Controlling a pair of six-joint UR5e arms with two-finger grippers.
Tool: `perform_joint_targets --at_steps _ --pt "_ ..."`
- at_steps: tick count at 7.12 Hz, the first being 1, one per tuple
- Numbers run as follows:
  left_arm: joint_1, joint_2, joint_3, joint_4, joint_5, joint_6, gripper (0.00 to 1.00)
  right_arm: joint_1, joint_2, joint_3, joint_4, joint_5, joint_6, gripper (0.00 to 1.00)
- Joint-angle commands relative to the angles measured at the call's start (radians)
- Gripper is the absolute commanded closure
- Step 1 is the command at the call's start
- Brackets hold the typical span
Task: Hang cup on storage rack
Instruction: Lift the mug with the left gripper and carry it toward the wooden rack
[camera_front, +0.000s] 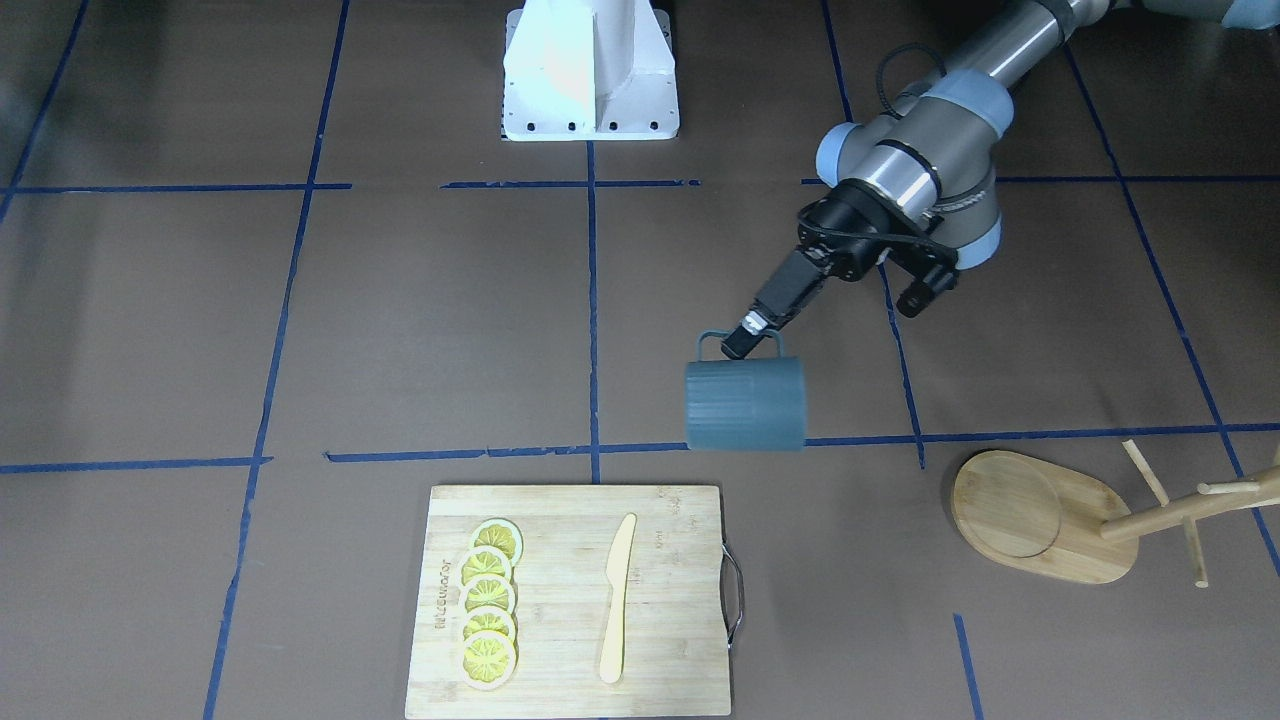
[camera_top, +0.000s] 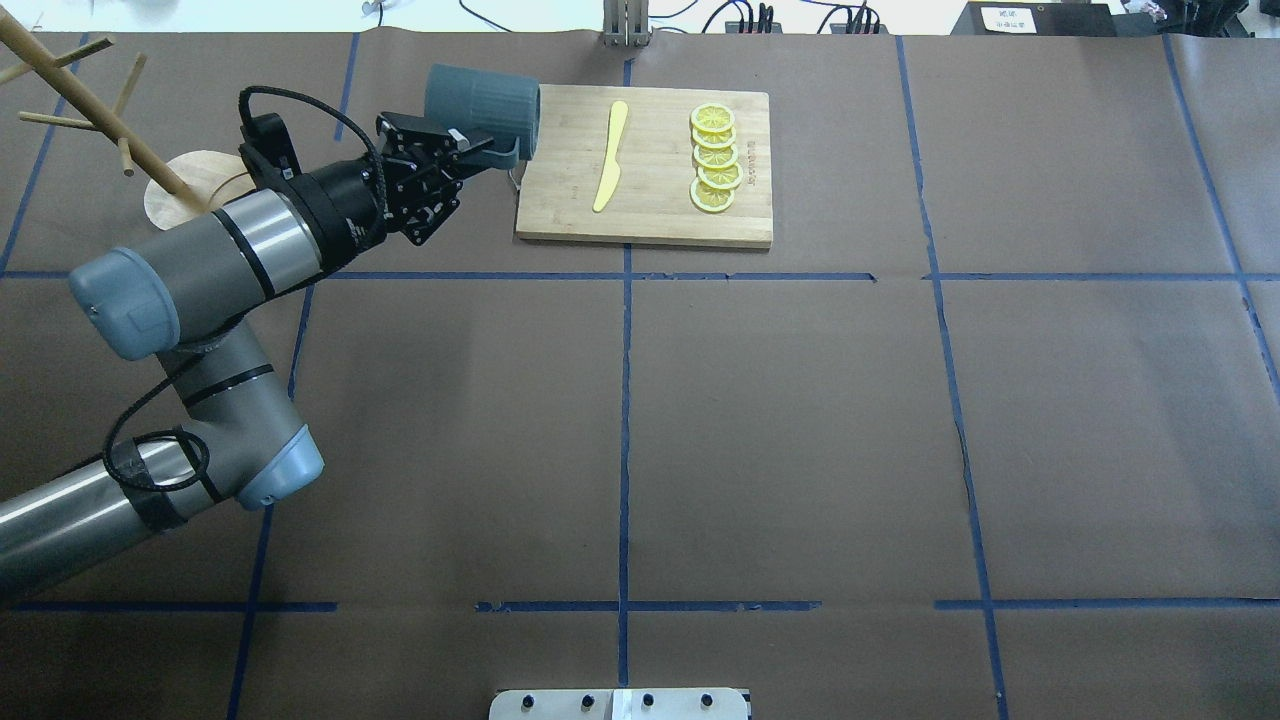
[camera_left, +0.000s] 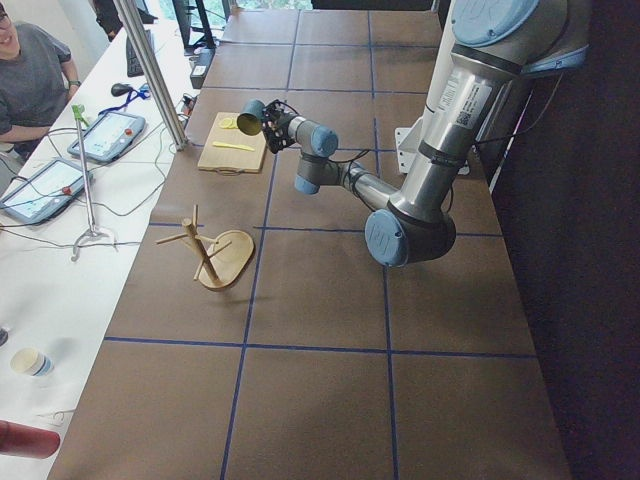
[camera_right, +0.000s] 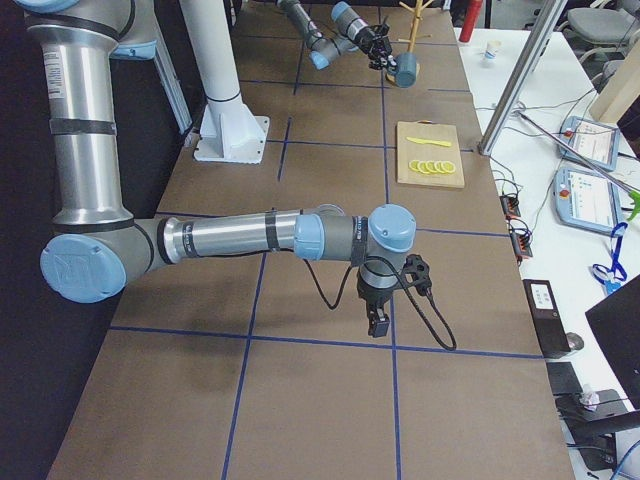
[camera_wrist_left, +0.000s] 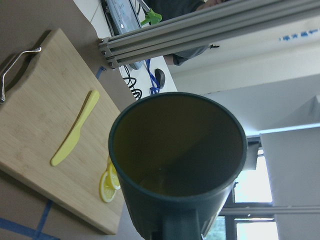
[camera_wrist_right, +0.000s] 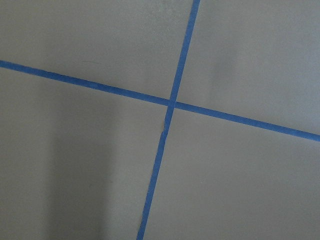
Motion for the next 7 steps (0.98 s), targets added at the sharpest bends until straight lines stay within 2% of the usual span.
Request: perform_joint_targets --at_steps 1,4,7 --pt "-0.123 0.002 0.002 -0.017 0.001 -0.387 0.99 0.002 0.0 0.0 -0.001 0.0 0.008 0.0" --pt "-0.212 0.04 0.046 -0.101 0.001 -0.61 0.99 0.002 0.0 0.003 -0.001 0.001 0.01 0.0" --pt "-0.254 0.066 0.246 -0.389 -0.001 -0.631 0.99 0.0 0.001 0.005 0.001 0.001 0.008 0.0"
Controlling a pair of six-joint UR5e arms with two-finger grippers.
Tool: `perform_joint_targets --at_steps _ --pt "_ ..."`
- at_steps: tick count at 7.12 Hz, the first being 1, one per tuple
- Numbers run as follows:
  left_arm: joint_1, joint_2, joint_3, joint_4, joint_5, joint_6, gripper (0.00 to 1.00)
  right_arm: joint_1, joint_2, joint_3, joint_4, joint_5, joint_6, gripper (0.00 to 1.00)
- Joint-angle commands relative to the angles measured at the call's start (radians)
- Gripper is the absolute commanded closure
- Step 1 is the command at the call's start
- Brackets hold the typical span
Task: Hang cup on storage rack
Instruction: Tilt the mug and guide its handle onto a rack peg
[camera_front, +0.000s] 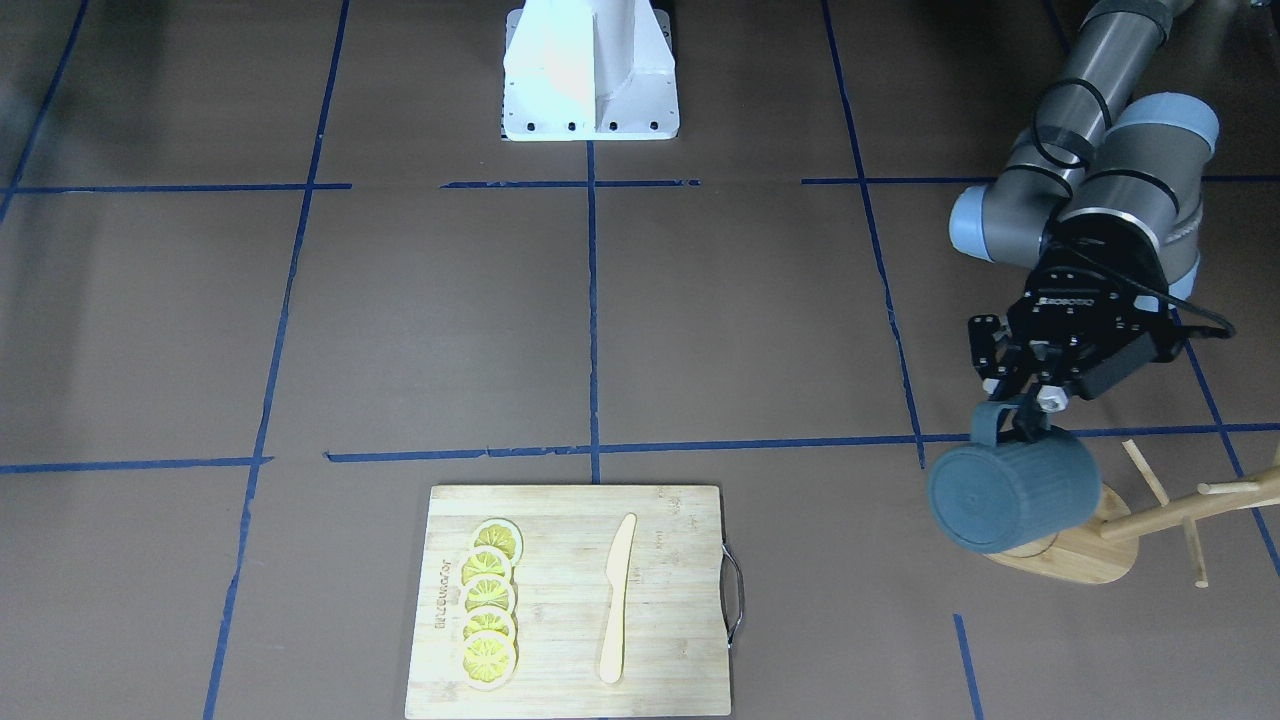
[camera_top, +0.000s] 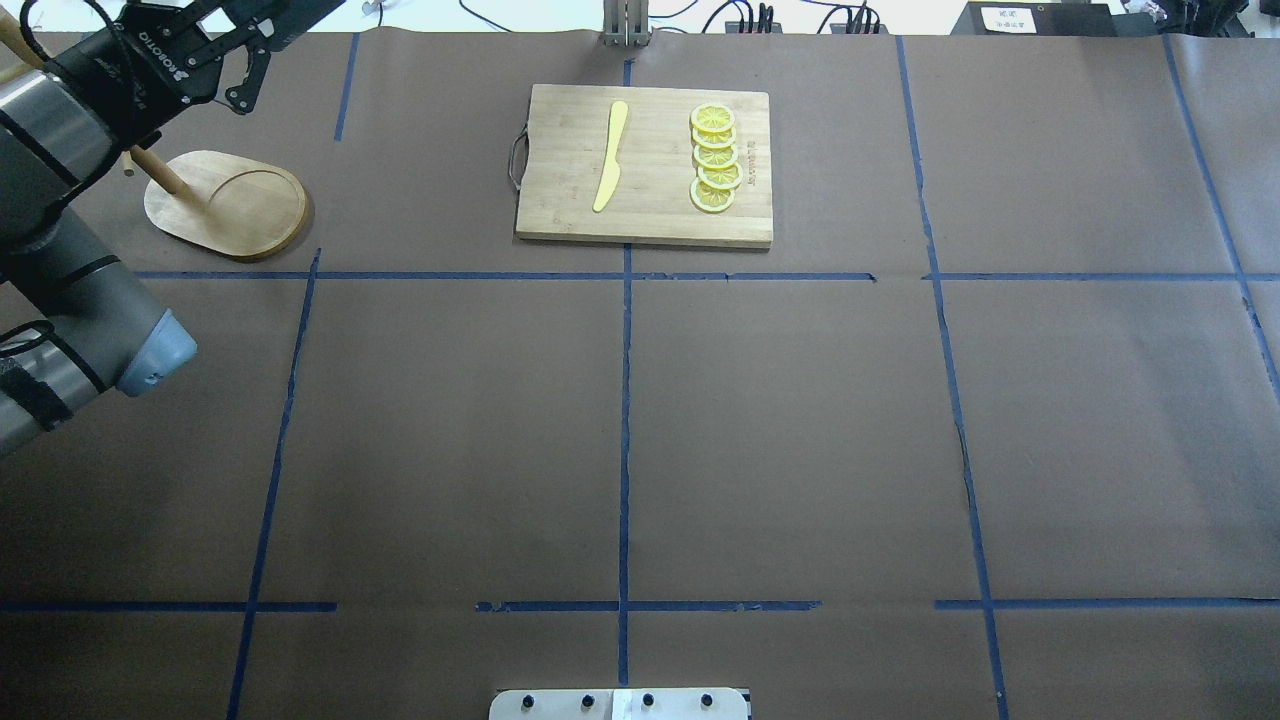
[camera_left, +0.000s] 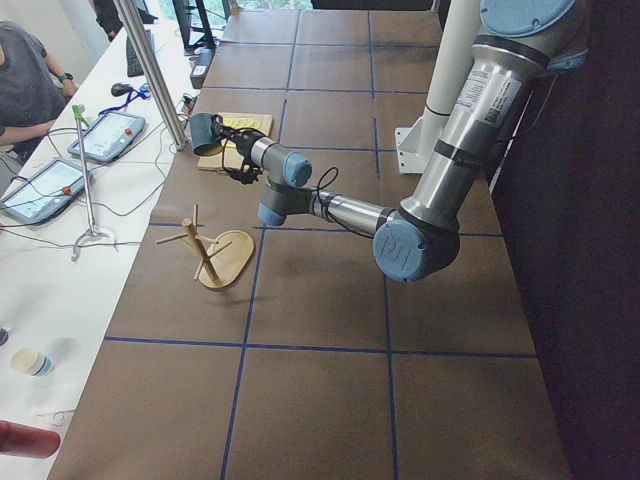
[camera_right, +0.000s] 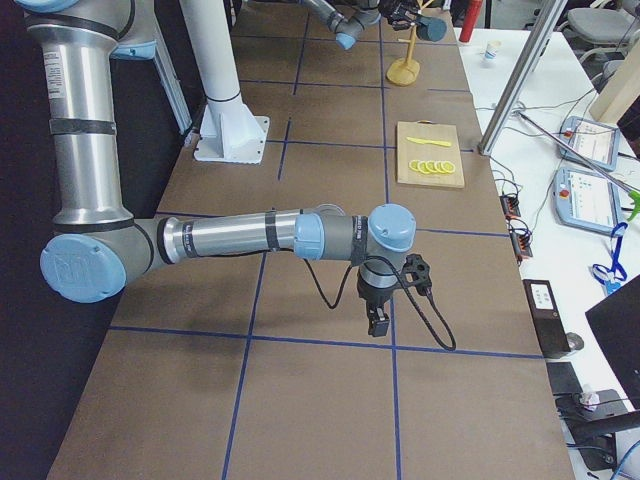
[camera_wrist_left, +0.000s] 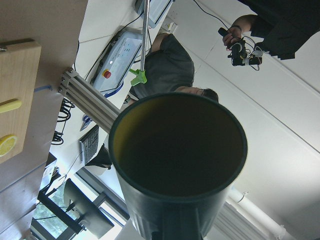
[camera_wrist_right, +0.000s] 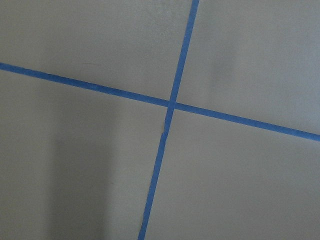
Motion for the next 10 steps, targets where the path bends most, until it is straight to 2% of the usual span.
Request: perform_joint_targets --at_steps 1,5,8,10 --pt "-0.041 0.007 0.113 -0.151 -0.005 -0.032 0.99 -0.001 0.001 0.0 0.0 0.0 -0.001 0.0" --pt "-0.063 0.032 0.257 -0.337 -0.008 -0.047 0.99 -0.001 0.002 0.001 0.0 0.0 0.001 0.0" --pt "-0.087 0.053 0.265 -0.343 -0.008 -0.049 0.99 0.001 -0.001 0.022 -0.001 -0.002 0.004 0.0" --pt "-0.096 0.052 0.304 -0.377 -0.008 -0.047 0.99 0.001 -0.002 0.023 -0.001 -0.002 0.004 0.0"
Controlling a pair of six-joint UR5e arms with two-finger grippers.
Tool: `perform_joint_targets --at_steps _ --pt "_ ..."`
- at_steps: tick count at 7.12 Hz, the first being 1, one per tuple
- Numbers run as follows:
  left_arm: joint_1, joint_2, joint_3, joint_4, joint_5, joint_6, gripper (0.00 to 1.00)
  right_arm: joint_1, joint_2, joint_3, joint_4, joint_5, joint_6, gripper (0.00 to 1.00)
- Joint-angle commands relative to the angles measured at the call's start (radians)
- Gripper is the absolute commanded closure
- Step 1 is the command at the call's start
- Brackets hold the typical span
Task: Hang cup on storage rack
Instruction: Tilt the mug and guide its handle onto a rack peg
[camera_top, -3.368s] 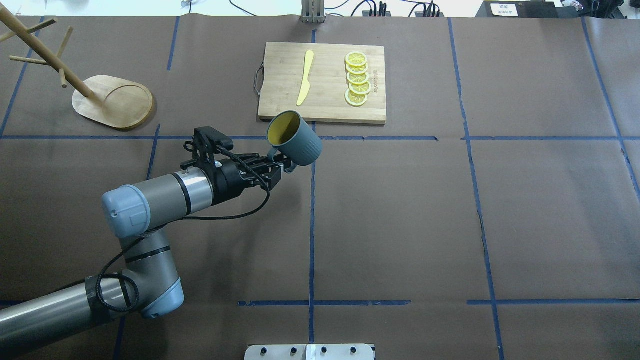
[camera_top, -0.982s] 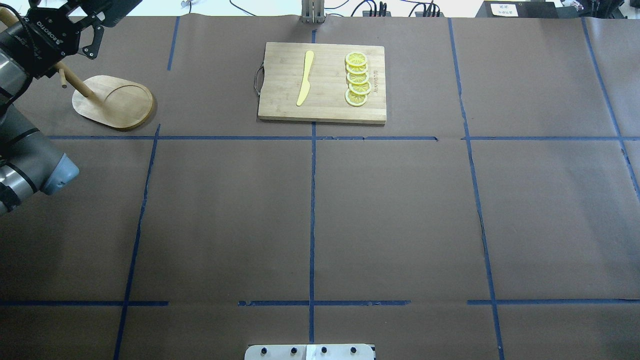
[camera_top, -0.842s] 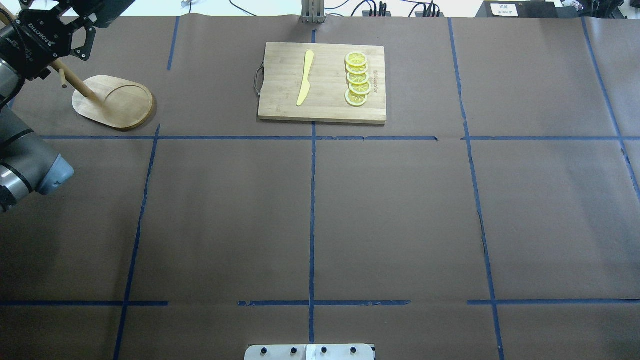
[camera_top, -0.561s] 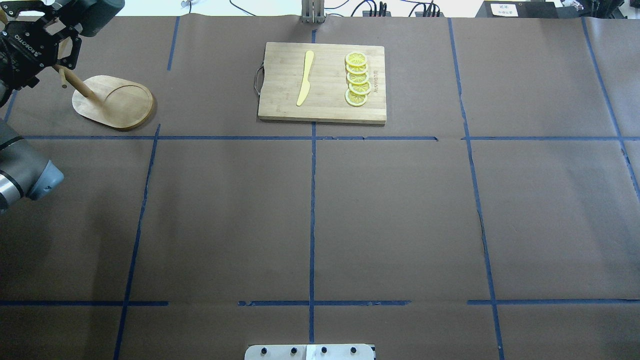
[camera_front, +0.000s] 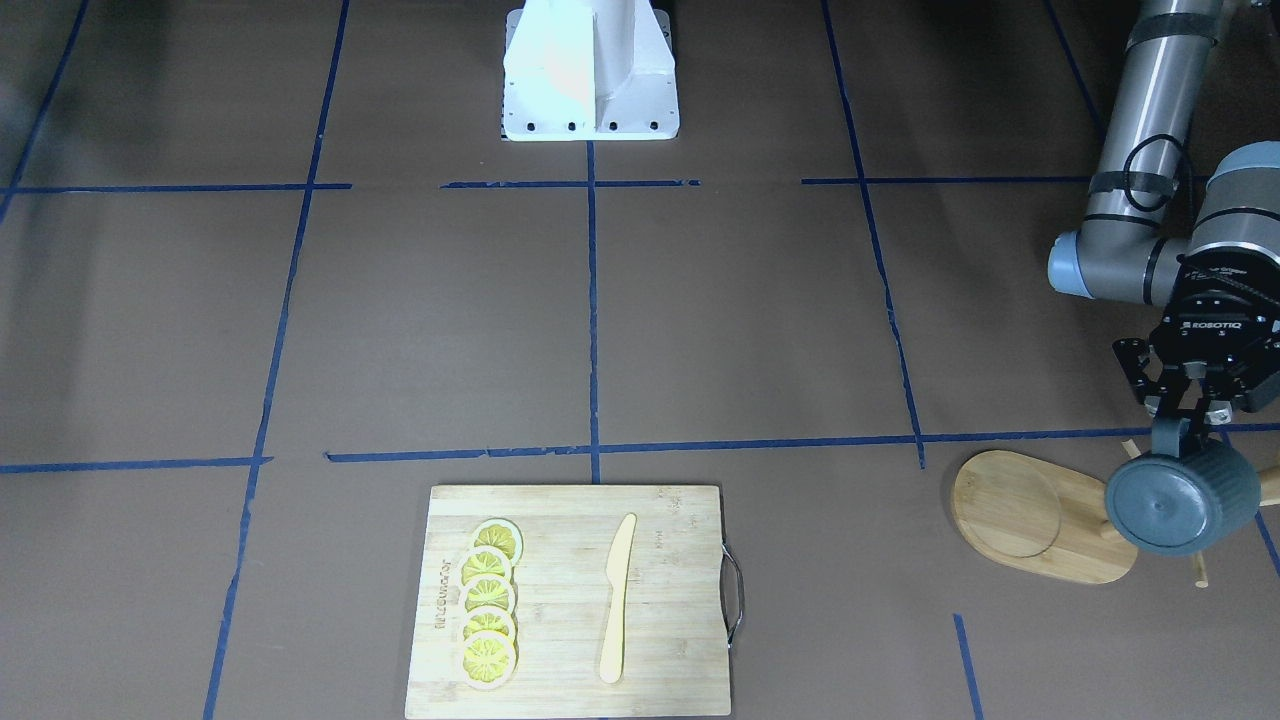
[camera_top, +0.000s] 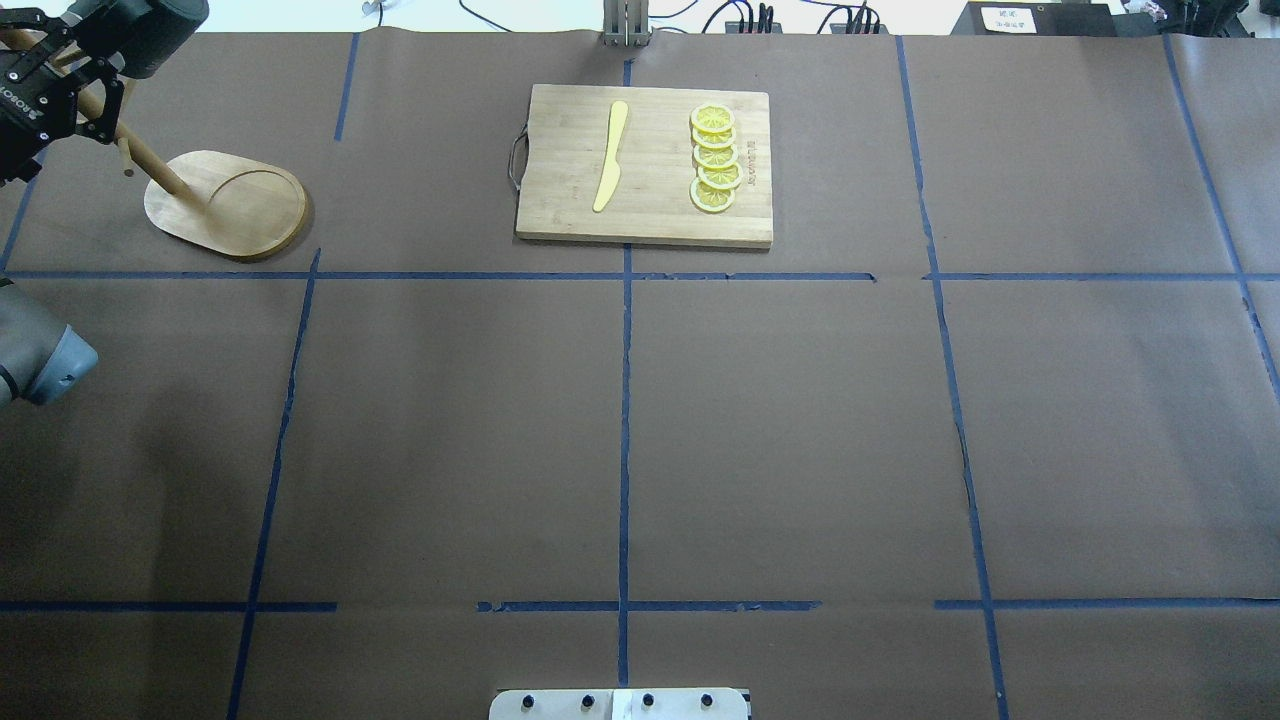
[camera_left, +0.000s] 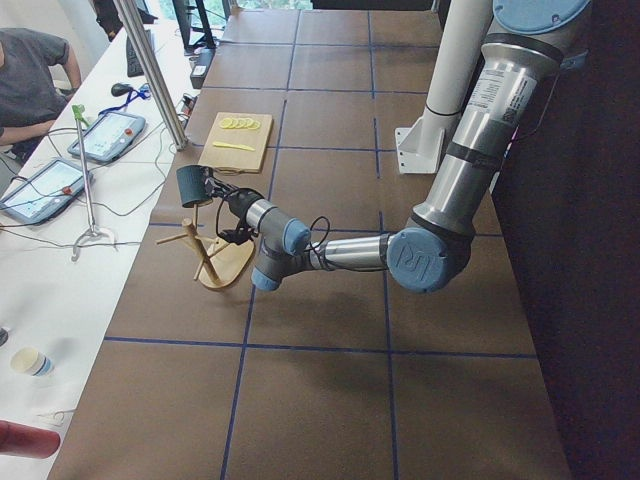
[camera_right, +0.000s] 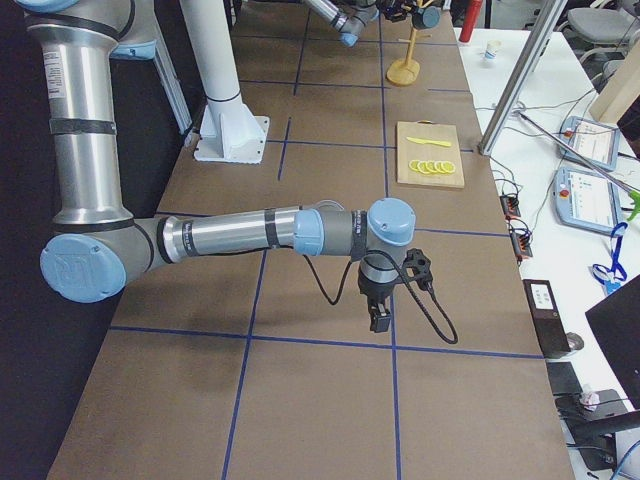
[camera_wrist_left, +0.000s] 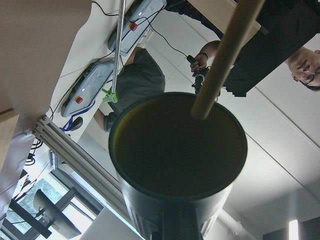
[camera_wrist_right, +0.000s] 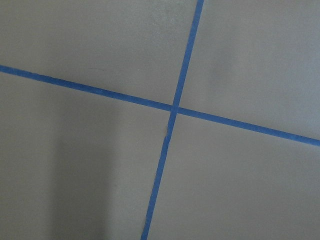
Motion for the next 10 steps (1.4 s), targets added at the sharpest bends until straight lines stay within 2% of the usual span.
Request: perform_joint_targets --at_steps 1,7,8,9,10 --pt "-0.004 0.004 0.043 -0.057 0.0 0.0 0.99 -0.001 -0.001 0.002 0.0 0.0 0.002 0.0" --pt "0.01 0.034 0.103 -0.073 0.0 0.007 0.97 -0.001 -0.005 0.001 0.0 0.0 0.007 0.0" --pt "0.016 0.034 0.109 -0.073 0.0 0.008 0.91 -0.001 0.002 -0.004 0.0 0.0 0.007 0.0" --pt "0.021 0.031 0.115 -0.073 0.0 0.011 0.01 -0.001 0.002 0.001 0.001 0.0 0.008 0.0" --pt "0.019 0.022 0.129 -0.073 0.0 0.011 0.0 -0.001 0.002 -0.002 0.0 0.0 0.007 0.0"
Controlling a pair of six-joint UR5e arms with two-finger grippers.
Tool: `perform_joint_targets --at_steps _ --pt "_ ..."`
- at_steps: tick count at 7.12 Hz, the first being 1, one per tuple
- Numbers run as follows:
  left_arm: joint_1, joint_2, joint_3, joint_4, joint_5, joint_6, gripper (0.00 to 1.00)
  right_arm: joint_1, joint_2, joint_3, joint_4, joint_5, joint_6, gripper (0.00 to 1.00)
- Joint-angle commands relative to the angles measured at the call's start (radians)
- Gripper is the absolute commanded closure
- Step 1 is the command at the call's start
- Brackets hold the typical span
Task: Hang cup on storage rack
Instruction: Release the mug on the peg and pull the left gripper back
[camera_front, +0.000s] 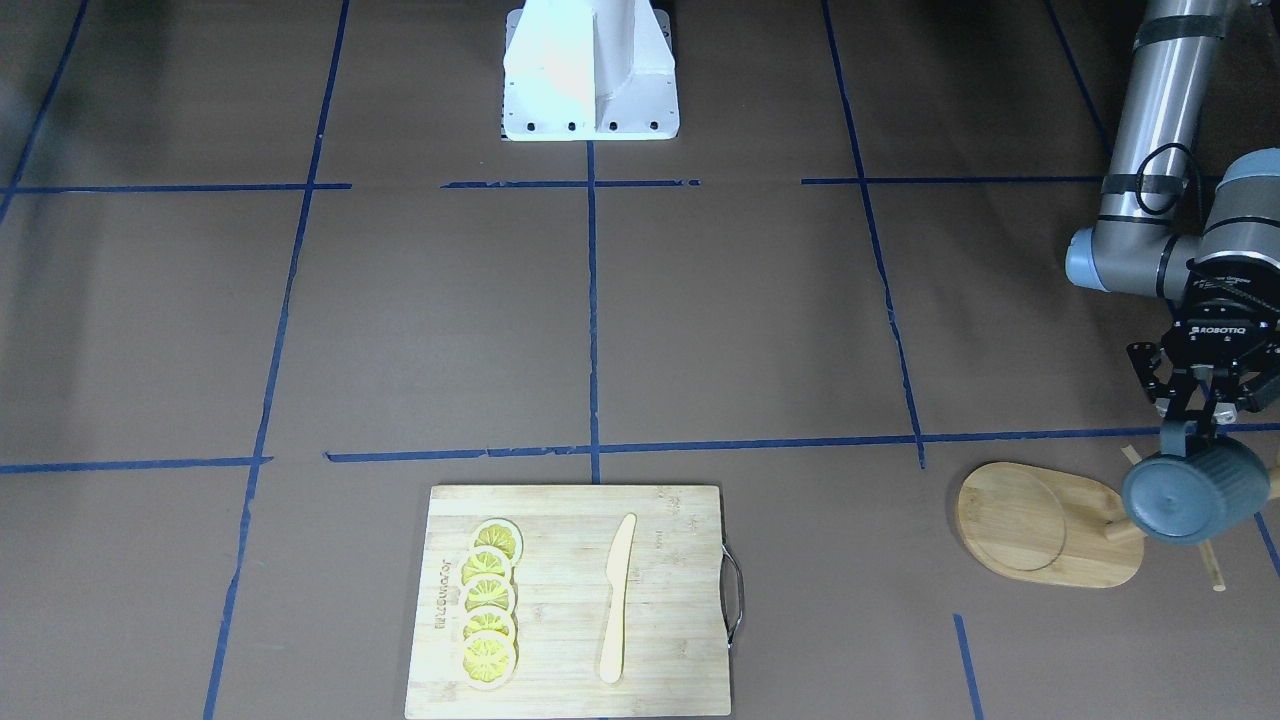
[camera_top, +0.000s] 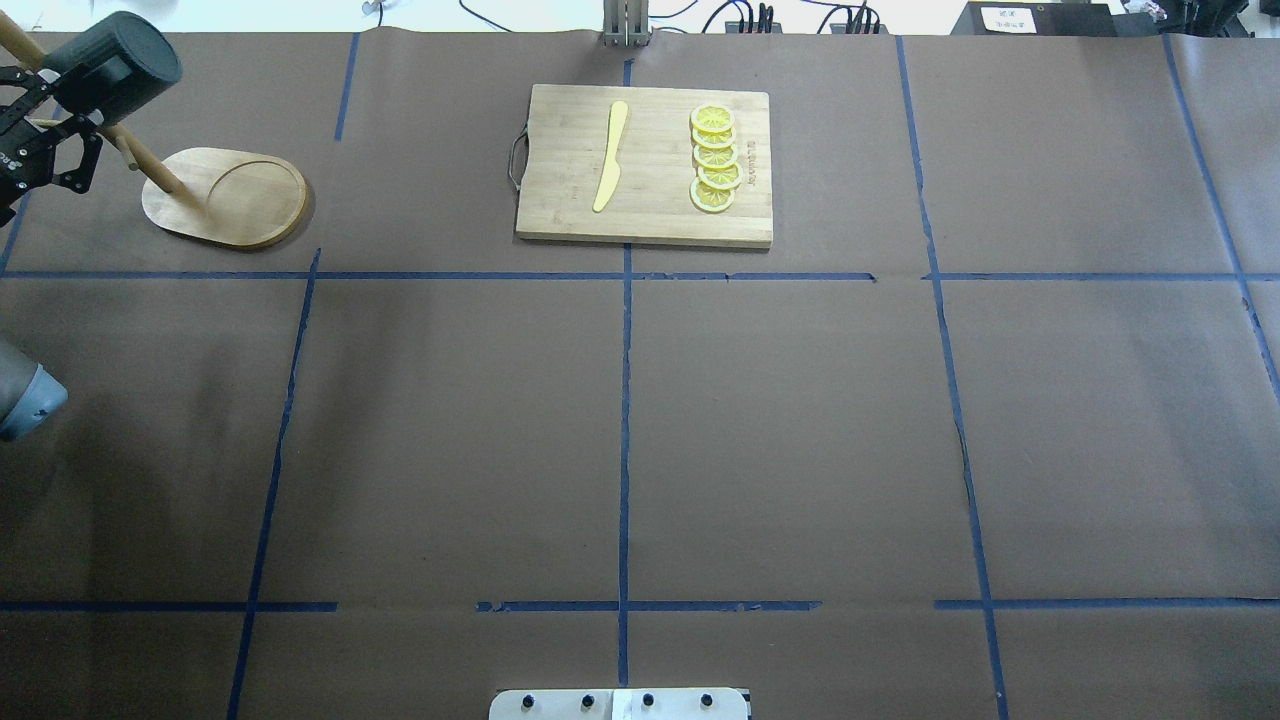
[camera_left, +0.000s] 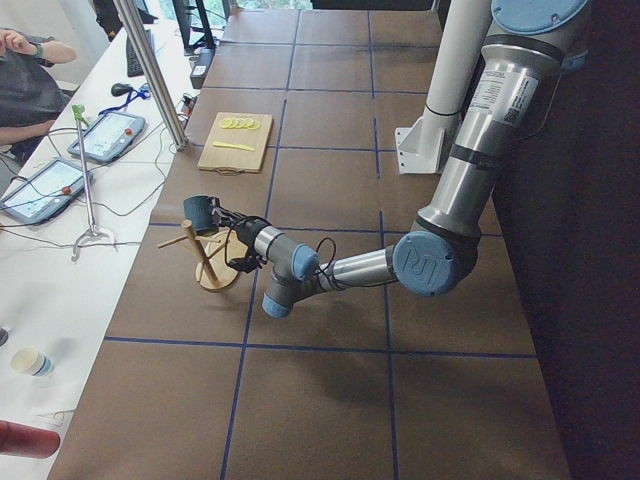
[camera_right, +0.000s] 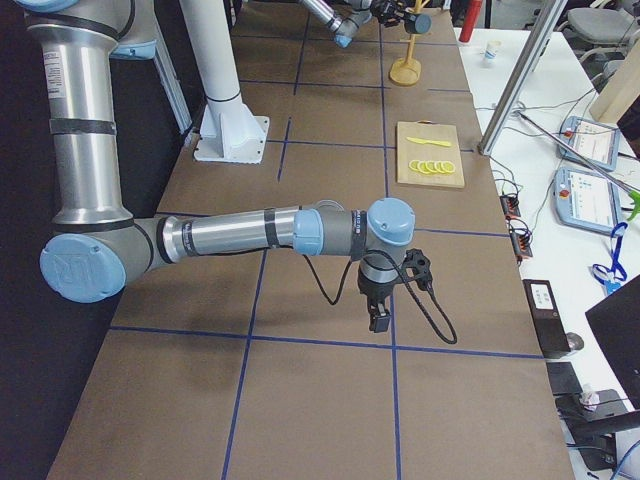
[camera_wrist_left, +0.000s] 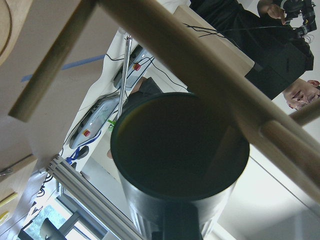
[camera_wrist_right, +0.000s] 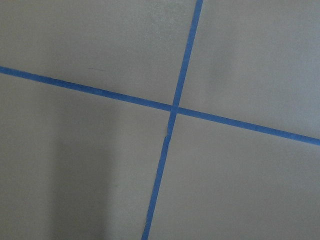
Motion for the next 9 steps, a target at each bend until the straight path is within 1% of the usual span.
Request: perform_joint_targets --at_steps 1,3,4,5,7,8,9 --pt "0.001 0.0 0.006 0.0 0.0 -0.002 0.0 0.0 0.001 0.002 -0.001 0.0 0.001 0.0" --pt "-0.003 0.004 -0.006 -0.003 -0.001 -0.002 0.0 0.0 0.001 0.0 -0.001 0.0 0.007 0.0" --pt "-0.007 0.032 -0.035 -0.026 -0.001 -0.002 0.0 0.0 0.001 0.0 0.001 0.0 0.015 0.0" --pt "-0.008 0.076 -0.079 -0.046 -0.001 -0.002 0.0 0.0 0.001 0.003 -0.001 0.0 0.016 0.0" --pt "-0.016 0.212 -0.248 -0.049 -0.001 0.007 0.0 0.0 0.001 -0.004 -0.001 -0.002 0.015 0.0" --pt "-0.029 0.281 -0.34 -0.049 -0.024 0.111 0.0 0.0 0.001 -0.003 -0.001 0.0 0.016 0.0" --pt "-0.031 0.321 -0.404 -0.046 -0.106 0.317 0.0 0.0 0.001 -0.004 -0.001 0.0 0.016 0.0"
